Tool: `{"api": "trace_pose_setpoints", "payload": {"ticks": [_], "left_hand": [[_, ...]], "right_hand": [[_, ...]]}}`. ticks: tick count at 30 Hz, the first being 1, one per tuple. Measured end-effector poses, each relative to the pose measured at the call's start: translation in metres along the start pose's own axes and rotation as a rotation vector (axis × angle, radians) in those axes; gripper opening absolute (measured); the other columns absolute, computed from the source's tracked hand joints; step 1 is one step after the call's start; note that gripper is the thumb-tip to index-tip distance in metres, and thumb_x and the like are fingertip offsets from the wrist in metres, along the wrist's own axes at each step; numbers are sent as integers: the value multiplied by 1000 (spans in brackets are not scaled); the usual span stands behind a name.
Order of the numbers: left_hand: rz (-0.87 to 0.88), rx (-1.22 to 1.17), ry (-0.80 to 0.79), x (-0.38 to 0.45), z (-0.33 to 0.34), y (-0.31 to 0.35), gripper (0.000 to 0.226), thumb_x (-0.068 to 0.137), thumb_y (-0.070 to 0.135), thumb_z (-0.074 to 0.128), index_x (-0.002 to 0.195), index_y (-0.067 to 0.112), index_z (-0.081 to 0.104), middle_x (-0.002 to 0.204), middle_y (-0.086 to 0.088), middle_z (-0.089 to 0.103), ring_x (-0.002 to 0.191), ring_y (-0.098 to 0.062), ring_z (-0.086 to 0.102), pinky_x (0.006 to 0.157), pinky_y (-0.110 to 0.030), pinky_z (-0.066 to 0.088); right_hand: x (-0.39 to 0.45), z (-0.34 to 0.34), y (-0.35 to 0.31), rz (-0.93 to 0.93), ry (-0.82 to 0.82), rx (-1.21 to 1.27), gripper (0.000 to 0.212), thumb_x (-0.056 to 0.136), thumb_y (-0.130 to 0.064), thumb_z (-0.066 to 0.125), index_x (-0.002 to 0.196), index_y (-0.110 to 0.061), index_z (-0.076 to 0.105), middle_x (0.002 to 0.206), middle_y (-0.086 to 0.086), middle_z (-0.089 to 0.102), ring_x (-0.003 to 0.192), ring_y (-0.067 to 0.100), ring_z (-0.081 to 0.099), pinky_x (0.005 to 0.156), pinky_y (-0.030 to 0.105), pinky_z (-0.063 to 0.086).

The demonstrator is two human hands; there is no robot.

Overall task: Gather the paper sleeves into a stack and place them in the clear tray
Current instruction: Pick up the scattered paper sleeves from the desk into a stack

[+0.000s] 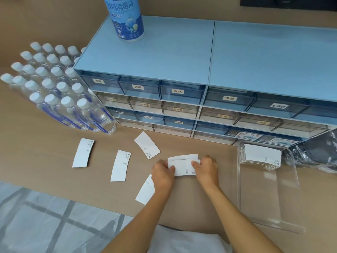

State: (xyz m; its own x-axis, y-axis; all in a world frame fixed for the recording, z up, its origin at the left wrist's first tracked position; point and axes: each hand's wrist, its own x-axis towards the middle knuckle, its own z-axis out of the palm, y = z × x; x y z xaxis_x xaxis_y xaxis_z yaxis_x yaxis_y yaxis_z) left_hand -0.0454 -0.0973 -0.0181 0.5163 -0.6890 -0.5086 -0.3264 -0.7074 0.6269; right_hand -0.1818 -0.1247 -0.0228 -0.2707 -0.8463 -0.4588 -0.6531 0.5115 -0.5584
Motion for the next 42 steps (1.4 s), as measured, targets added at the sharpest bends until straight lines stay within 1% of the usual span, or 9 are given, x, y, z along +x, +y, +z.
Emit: {"api": "trace_pose_setpoints", "payload": {"ticks": [4,9,15,19,24,27,30,35,42], "left_hand": [[-11,100,-5,9,1,4,16,82,16,66,94,8,61,85,-4,64,87,-31,65,68,-32,47],[-71,131,-33,9,6,4,28,78,20,67,104,12,60,98,-5,67,92,-30,65,66,-31,43],[-104,-8,-53,13,2,0,22,79,20,69,96,7,63,88,-1,64,90,-28,65,74,-34,52],[-132,-162,49,9,-18,-18,18,79,19,71,87,5,63,77,-1,64,75,-24,63,65,-32,50],[-280,-290,225,-4,-56,-59,19,81,20,71,81,4,63,73,-4,63,67,-22,58,61,-30,45],[-382,-299,275,-12,-67,-80,24,81,20,72,68,5,59,66,-6,60,60,-22,54,56,-28,42],[-465,-306,299,-18,-70,-94,32,79,17,73,55,11,52,61,-5,57,57,-23,52,54,-25,39],[-526,-328,320,-23,-67,-96,10,78,15,71,80,7,66,76,-4,66,76,-28,63,65,-30,47],[-560,-372,356,-25,-61,-92,11,75,16,72,83,13,65,81,1,65,76,-23,59,67,-31,45]], "right_hand": [[3,7,-12,22,-4,-84,31,87,-26,66,105,-2,58,114,20,63,103,41,62,80,38,51],[3,12,-14,39,18,-103,41,85,-20,70,113,-2,48,113,22,65,105,43,64,78,40,52],[8,8,-13,38,-38,47,24,81,-17,72,95,-1,62,101,16,70,96,35,65,74,32,50],[1,16,-33,-49,-106,133,18,77,-14,71,86,-2,61,89,14,69,86,34,67,74,39,55],[-17,50,-69,-245,-321,-70,20,77,-20,71,89,-8,61,107,17,64,97,35,64,84,41,54],[-32,69,-82,-349,-350,-344,38,79,-30,71,109,-8,64,124,16,55,112,36,56,94,36,49],[-46,81,-87,-382,-362,-504,38,83,-31,67,115,-12,62,130,16,51,118,36,53,95,36,45],[-55,90,-84,-399,-370,-593,38,89,-31,63,120,-12,53,134,16,53,126,38,48,102,42,43],[-53,85,-77,-417,-346,-505,42,85,-26,70,119,-9,51,127,16,61,122,36,55,99,41,47]]}}
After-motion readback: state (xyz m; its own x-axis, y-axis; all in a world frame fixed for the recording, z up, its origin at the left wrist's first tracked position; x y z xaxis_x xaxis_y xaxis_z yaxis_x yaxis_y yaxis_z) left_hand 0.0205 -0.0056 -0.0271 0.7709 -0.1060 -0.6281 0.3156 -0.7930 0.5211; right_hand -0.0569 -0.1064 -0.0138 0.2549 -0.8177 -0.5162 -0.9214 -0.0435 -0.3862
